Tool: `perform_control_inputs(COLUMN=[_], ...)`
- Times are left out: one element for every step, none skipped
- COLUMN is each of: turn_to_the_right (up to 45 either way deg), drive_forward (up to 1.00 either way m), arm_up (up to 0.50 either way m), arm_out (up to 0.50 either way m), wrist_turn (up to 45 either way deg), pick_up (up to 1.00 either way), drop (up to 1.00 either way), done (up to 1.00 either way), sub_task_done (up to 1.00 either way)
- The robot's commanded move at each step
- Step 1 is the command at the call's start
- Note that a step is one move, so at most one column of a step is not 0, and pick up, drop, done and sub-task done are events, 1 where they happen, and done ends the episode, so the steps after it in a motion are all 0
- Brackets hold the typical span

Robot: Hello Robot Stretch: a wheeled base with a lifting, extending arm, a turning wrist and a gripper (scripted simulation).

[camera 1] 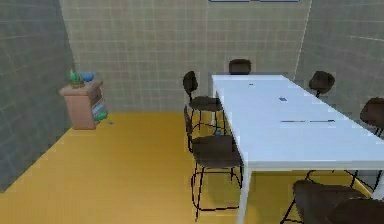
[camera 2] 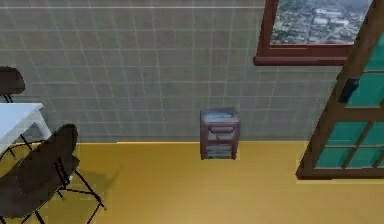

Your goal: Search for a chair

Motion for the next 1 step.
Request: perform_control_inputs(turn_to_the_right=[0.0], drive_forward=[0.00], arm_up=[0.00], arm_out=[0.00], wrist_turn=[0.0], pick_up=[0.00], drop=[0.00], done=[1.00], sub_task_done=[0.00])
